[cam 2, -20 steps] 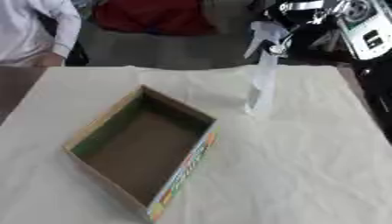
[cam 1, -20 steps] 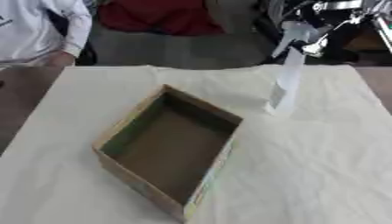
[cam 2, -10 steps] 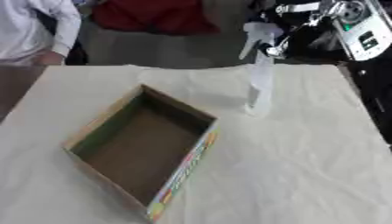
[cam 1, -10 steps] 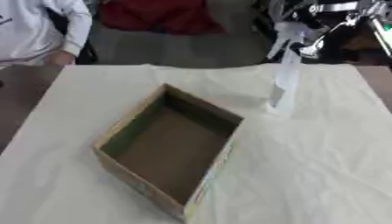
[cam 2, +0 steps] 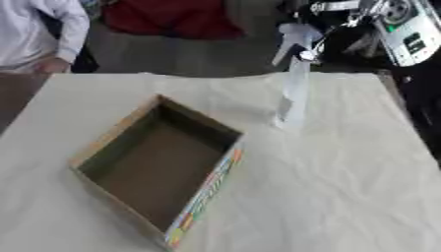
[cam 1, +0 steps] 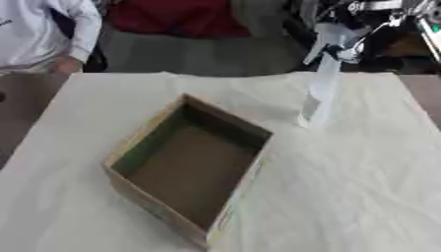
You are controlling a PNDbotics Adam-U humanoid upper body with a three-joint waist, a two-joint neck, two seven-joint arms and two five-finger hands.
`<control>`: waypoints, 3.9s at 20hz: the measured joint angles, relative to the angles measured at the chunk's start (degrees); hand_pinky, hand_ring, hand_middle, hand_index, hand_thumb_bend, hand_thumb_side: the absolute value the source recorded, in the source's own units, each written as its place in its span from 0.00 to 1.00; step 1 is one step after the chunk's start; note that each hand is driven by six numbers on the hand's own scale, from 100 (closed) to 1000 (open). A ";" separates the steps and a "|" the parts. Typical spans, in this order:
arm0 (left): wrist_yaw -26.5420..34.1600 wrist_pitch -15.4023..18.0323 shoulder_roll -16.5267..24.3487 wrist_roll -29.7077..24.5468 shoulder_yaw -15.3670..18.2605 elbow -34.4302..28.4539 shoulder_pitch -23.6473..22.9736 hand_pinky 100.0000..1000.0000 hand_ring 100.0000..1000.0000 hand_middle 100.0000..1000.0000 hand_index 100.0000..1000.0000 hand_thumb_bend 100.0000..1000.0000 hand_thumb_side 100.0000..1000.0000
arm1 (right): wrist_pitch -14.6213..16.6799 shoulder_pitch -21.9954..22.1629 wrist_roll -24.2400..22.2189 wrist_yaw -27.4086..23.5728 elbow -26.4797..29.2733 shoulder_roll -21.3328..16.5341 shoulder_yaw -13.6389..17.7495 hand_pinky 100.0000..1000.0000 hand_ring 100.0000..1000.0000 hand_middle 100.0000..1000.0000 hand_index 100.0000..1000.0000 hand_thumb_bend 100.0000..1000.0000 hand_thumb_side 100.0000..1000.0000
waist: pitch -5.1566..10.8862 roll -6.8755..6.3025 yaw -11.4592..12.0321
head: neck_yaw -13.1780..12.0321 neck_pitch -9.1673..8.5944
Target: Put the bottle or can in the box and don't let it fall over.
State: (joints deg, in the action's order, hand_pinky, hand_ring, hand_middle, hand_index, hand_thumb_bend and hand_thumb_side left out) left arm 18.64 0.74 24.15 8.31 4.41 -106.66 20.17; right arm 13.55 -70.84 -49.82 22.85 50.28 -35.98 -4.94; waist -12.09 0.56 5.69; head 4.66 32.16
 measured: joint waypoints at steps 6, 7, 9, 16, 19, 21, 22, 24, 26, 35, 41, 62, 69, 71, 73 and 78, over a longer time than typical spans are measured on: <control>-0.01 -0.04 0.00 -0.39 -0.01 0.00 0.00 0.69 0.70 0.65 0.81 0.13 0.63 | 0.67 -0.22 -0.25 0.03 0.00 0.32 -0.01 0.84 0.84 0.81 0.84 0.03 0.00 | 0.00 0.33 -0.03 | 0.08 -0.06; -0.01 -0.01 0.00 -0.42 -0.01 0.00 0.00 0.69 0.70 0.65 0.81 0.13 0.63 | 0.79 -0.23 -0.50 0.00 -0.01 0.40 -0.02 0.84 0.84 0.81 0.84 0.03 0.00 | 0.00 0.33 -0.03 | 0.10 -0.08; -0.01 0.00 0.00 -0.44 -0.01 0.00 0.00 0.69 0.70 0.65 0.81 0.13 0.63 | 0.94 -0.26 -1.07 -0.06 -0.01 0.41 -0.02 0.85 0.85 0.82 0.84 0.04 0.00 | -0.03 0.39 -0.02 | 0.15 -0.09; -0.02 0.00 0.00 -0.44 0.01 0.00 -0.08 0.69 0.70 0.64 0.80 0.13 0.63 | 1.35 -0.35 -1.66 0.16 -0.29 0.41 -0.16 0.85 0.86 0.82 0.84 0.06 0.00 | -0.35 0.67 0.02 | 0.25 -0.10; -0.02 0.00 0.00 -0.44 0.01 0.00 -0.08 0.69 0.70 0.64 0.80 0.12 0.63 | 1.48 -0.13 -1.69 0.42 -0.45 0.41 -0.52 0.85 0.86 0.82 0.84 0.06 0.00 | -0.46 0.70 0.02 | 0.25 -0.10; -0.02 0.00 0.00 -0.44 0.01 0.00 -0.08 0.69 0.70 0.64 0.80 0.12 0.63 | 1.57 -0.12 -1.67 0.63 -0.66 0.41 -0.78 0.84 0.85 0.82 0.83 0.07 0.00 | -0.51 0.70 0.02 | 0.25 -0.10; -0.02 0.00 0.00 -0.44 0.01 0.00 -0.09 0.69 0.70 0.64 0.80 0.12 0.63 | 1.58 -0.10 -1.66 0.67 -0.67 0.41 -0.79 0.84 0.85 0.82 0.83 0.07 0.00 | -0.51 0.70 0.02 | 0.25 -0.10; -0.02 0.00 0.00 -0.44 0.01 0.00 -0.09 0.69 0.70 0.64 0.80 0.12 0.63 | 1.58 -0.02 -1.66 0.71 -0.68 0.41 -0.80 0.83 0.85 0.81 0.82 0.06 0.00 | -0.52 0.70 0.02 | 0.25 -0.10; -0.02 0.00 0.01 -0.44 0.01 0.00 -0.09 0.69 0.70 0.64 0.80 0.12 0.63 | 1.57 0.02 -1.67 0.76 -0.68 0.41 -0.80 0.83 0.84 0.81 0.81 0.06 0.00 | -0.52 0.70 0.02 | 0.27 -0.11; -0.02 -0.17 0.01 -0.61 0.01 0.00 -0.09 0.70 0.70 0.65 0.80 0.12 0.64 | 1.34 0.09 -1.80 0.76 -0.68 0.41 -1.12 0.80 0.83 0.80 0.80 0.05 0.00 | -0.71 0.70 0.10 | 0.32 -0.15; -0.02 -0.22 0.01 -0.66 0.02 0.00 -0.09 0.70 0.70 0.65 0.80 0.12 0.63 | 1.03 0.28 -1.91 0.83 -0.68 0.41 -1.12 0.76 0.83 0.79 0.79 0.02 0.00 | -0.88 0.66 0.25 | 0.48 -0.17; -0.02 -0.24 0.01 -0.67 0.03 0.00 -0.25 0.70 0.70 0.64 0.78 0.11 0.64 | -0.15 0.38 -1.77 0.24 -1.04 0.43 -1.10 0.50 0.66 0.61 0.66 0.00 0.00 | -0.97 0.33 0.26 | 0.62 -0.57; -0.02 -0.25 0.01 -0.67 0.03 0.00 -0.26 0.70 0.70 0.64 0.78 0.10 0.63 | 0.33 0.70 -1.07 -0.68 -1.04 0.43 -1.12 0.36 0.51 0.47 0.50 0.00 0.00 | -1.02 0.33 0.29 | 0.81 -0.60; -0.02 -0.25 0.01 -0.67 0.03 0.00 -0.26 0.70 0.70 0.64 0.78 0.10 0.63 | 0.43 0.78 -0.96 -0.96 -1.04 0.43 -1.12 0.33 0.49 0.45 0.48 0.00 0.00 | -1.03 0.33 0.29 | 0.82 -0.60; -0.02 -0.25 0.01 -0.68 0.03 0.00 -0.26 0.70 0.70 0.64 0.78 0.10 0.64 | 0.45 0.79 -0.94 -1.26 -1.04 0.44 -1.13 0.30 0.47 0.43 0.45 0.00 0.00 | -1.07 0.34 0.30 | 0.83 -0.60; -0.02 -0.25 0.01 -0.68 0.04 -0.01 -0.46 0.70 0.70 0.63 0.78 0.10 0.64 | 0.39 0.90 -1.03 -2.29 -1.04 0.44 -1.15 0.25 0.41 0.37 0.38 0.00 0.00 | -1.24 0.34 0.40 | 0.83 -0.60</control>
State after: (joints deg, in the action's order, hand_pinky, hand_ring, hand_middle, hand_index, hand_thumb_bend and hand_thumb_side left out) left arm 18.62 0.49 24.16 7.63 4.45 -106.67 19.71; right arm 13.93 -69.94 -50.85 20.56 49.24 -35.55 -6.09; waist -13.32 0.91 6.09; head 5.48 31.56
